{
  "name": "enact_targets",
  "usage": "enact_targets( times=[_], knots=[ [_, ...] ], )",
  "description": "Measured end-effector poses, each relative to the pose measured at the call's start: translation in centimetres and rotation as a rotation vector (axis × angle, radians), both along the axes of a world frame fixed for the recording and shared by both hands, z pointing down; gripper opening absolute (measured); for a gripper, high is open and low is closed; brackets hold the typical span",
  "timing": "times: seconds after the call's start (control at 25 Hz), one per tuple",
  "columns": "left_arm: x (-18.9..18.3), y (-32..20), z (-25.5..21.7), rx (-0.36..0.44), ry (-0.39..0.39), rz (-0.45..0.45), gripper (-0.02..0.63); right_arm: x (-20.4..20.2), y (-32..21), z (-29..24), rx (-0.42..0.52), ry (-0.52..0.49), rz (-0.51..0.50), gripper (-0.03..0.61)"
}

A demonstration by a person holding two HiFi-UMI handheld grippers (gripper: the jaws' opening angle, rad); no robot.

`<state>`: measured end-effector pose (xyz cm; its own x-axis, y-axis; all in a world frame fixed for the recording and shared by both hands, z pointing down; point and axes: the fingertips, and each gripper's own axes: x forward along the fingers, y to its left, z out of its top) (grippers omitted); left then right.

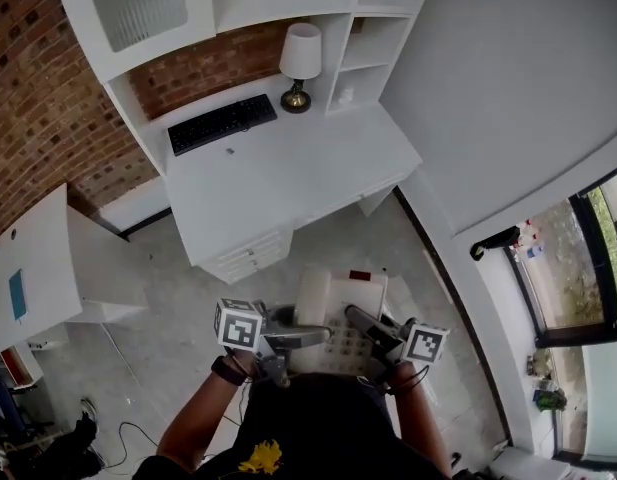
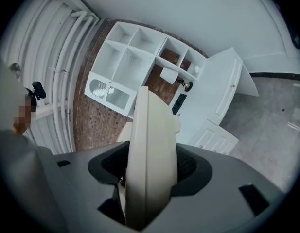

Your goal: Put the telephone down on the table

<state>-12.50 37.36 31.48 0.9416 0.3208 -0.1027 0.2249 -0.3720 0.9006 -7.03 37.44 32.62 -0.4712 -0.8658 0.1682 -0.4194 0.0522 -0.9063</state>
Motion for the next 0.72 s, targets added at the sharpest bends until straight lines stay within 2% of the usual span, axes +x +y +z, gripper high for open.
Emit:
enact_targets(
  times=[0.16,0.4,0.72],
  knots=[
    [-0.1,-3.5,1.2,-0.029,-0.025,-0.017,0.466,-0.2,-3.8,1.2,-0.027,-0.003,-0.034,0.241],
    [0.6,-7.8,3.1,-0.062,-0.044,-0.103,0.466,0.6,-8.6,3.0,-0.075,0.005,-0.138,0.241],
    [6.7,-18.3,3.0,-0.014,-0.074,-0.257,0.465,6.1,-19.8,3.0,0.000,-0.076,-0.269,0.241]
  ],
)
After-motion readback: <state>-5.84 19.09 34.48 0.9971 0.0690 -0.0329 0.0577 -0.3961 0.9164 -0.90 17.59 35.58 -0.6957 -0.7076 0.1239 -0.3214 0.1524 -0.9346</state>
